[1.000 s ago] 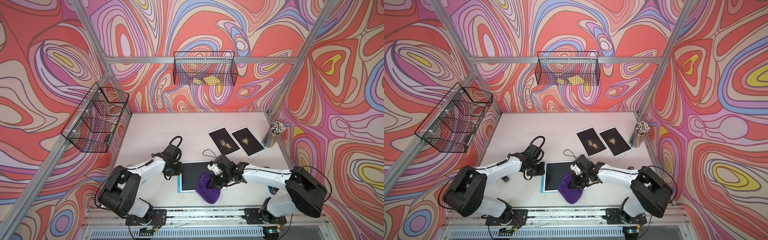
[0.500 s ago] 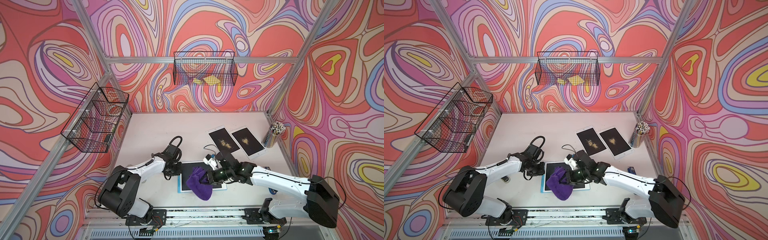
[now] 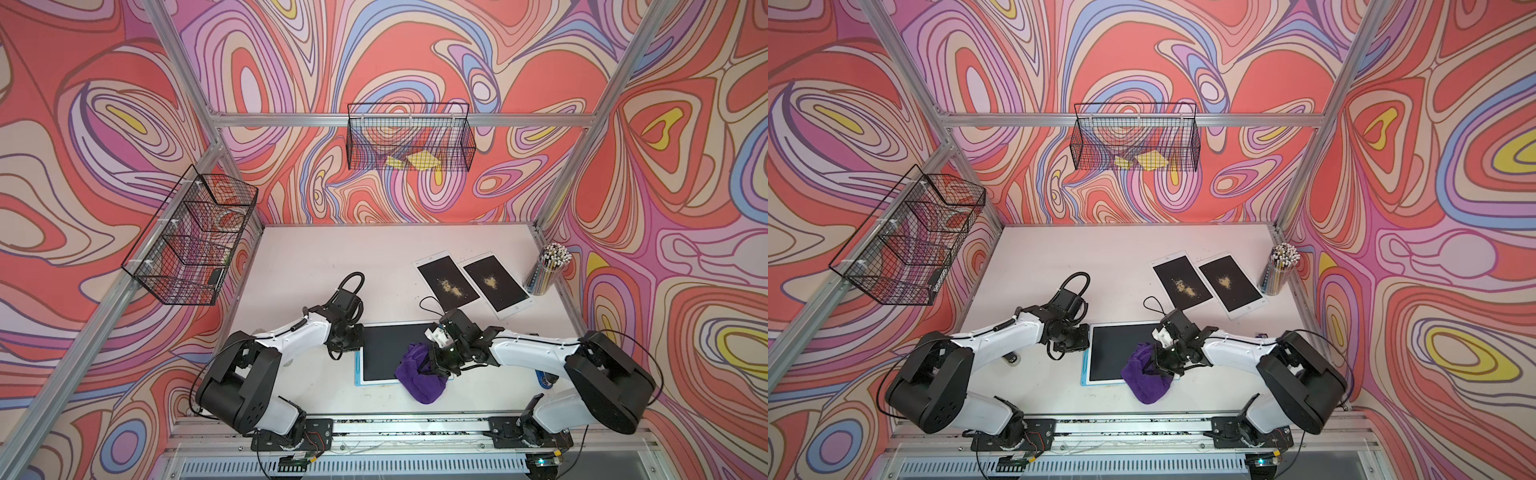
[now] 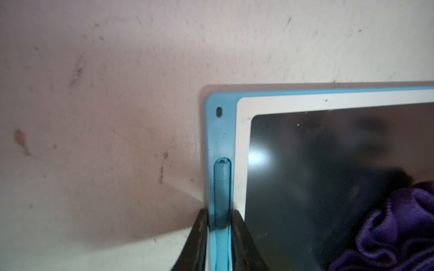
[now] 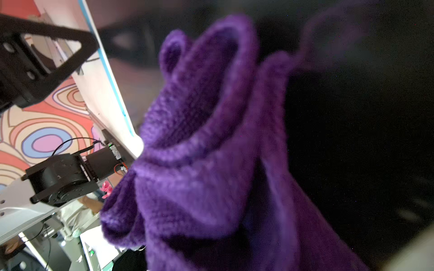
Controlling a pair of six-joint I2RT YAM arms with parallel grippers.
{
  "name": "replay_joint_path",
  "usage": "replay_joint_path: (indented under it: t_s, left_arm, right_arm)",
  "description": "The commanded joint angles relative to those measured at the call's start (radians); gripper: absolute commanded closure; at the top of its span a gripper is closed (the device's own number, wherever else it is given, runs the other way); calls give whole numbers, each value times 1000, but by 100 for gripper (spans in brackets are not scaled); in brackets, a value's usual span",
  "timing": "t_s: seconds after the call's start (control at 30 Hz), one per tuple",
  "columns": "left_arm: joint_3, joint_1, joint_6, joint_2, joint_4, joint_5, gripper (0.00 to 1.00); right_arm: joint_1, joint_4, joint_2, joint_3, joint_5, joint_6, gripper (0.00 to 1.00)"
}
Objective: Wipe the drawing tablet
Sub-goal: Wipe the dirt from the drawing tablet.
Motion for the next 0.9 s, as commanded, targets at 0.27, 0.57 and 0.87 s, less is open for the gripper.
replay_joint_path:
  t_s: [0.27, 0.57, 0.87]
  left_arm:
    - [-15, -3, -6, -12, -27, -17, 79]
    - [-19, -2, -9, -6, -13, -8, 79]
    - [-23, -2, -10, -2, -5, -5, 79]
  right_arm:
    - [129, 319, -4, 72, -124, 185, 100]
    - [-152, -104, -189, 52, -26, -49, 100]
    - [-91, 126, 56, 83, -69, 21, 100]
